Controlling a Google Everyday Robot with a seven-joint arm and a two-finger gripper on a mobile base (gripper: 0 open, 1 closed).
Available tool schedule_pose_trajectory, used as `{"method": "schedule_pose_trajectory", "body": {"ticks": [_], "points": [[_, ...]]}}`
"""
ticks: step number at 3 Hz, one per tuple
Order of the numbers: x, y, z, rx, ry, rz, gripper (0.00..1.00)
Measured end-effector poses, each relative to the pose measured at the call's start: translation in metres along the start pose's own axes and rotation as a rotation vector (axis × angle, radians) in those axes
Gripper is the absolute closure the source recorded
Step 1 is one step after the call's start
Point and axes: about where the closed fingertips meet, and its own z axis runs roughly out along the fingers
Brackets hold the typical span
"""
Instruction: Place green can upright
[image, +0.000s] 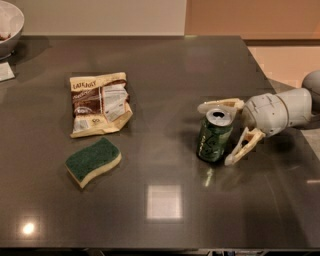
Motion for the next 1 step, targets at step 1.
{"method": "schedule_pose_trajectory", "body": {"ticks": [1], "points": [[-0.0003, 0.0006, 0.0002, -0.002, -0.001, -0.001, 0.0]]}}
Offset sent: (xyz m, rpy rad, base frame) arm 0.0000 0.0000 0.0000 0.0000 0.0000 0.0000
